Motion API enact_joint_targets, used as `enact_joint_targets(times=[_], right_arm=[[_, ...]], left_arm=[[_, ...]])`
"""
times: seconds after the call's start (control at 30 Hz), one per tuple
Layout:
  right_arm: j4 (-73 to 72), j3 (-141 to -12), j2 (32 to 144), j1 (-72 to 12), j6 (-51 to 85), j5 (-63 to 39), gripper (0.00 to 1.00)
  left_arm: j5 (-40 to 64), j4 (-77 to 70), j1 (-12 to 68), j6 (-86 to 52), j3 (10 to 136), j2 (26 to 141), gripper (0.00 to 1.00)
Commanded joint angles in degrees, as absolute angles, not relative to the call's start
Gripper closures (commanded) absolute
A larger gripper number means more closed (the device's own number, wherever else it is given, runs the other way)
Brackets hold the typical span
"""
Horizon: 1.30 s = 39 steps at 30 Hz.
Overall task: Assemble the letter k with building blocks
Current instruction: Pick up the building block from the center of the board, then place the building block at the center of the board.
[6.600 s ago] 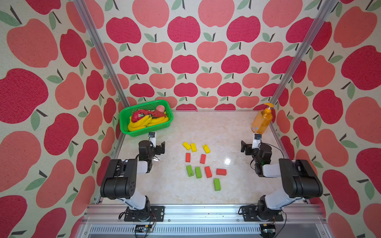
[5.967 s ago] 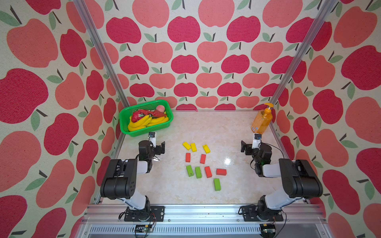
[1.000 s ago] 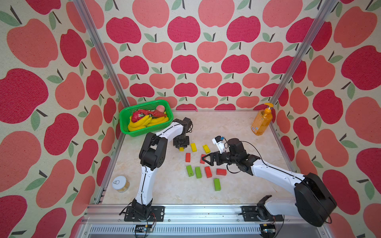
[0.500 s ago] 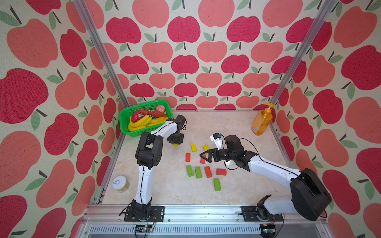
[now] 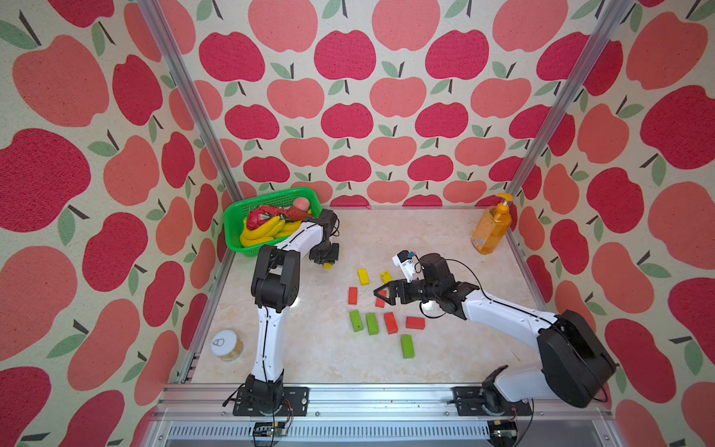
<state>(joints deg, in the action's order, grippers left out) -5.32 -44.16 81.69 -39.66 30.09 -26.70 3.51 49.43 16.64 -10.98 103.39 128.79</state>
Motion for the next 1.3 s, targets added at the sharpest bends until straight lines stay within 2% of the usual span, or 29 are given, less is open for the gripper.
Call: enact_joint_targets(times=[0.0,0.47,0.83,0.97,1.27], right_arm=[[-4.45,-46.14,82.35,-40.00,29.99,-27.72,0.01],[-4.48,-45.22,81.61,-40.56,30.28,-27.82,0.01],[-4.66,-45.18,81.49,-41.35,30.35,-27.55,0.01],[-4.48,-45.25,81.29,-41.40,30.33,-27.44,0.01],[-4.48,-45.13,81.03,-41.75,30.32,-27.28,0.01]], left_arm=[[5.69,52.84,16.89,-12.00,103.97,130.96,1.00],[6.85,54.48,18.00,-17.96,98.08,127.96,1.00],[7.37,54.57,18.08,-17.07,97.11,127.28,1.00],[7.90,54.67,18.02,-16.26,97.46,127.58,0.93],[7.12,55.10,18.03,-16.01,97.91,127.63,0.67]])
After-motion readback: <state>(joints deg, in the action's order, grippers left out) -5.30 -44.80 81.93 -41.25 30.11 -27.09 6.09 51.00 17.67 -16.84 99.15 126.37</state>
